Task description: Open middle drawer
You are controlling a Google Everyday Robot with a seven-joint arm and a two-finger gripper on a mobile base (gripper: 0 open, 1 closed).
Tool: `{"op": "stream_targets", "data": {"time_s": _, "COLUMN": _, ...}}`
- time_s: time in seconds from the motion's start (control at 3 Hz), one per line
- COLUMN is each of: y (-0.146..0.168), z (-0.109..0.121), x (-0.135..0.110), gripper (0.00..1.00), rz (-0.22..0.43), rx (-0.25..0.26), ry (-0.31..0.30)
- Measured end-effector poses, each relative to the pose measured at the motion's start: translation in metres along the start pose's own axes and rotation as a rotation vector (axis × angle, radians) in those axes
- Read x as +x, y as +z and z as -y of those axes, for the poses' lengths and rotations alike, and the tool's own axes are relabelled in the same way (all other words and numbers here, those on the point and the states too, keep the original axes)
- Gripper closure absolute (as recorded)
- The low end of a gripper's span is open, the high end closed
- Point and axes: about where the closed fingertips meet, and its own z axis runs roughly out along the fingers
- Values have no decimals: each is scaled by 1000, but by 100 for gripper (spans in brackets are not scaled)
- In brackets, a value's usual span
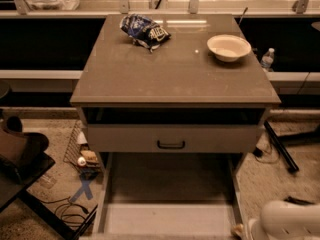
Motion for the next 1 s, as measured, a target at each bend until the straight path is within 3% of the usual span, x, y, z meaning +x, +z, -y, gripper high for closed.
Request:
{"op": "stream_targets", "data": {"time_s": 0.33, "y": 0, "z": 0, "x": 0, "gripper": 100, "rz": 0, "rx": 0, "ry": 0}}
{"op": "stream_targets", "data": {"time_s": 0.67, "y": -17, "z": -27, "x": 11, "gripper": 100, "rz": -35, "rx": 3, "ry": 11}}
{"op": "stream_targets", "data": {"time_s": 1.0, "y": -25, "z": -40, "x": 17, "gripper": 100, "rz": -52, "rx": 5, "ry": 16}}
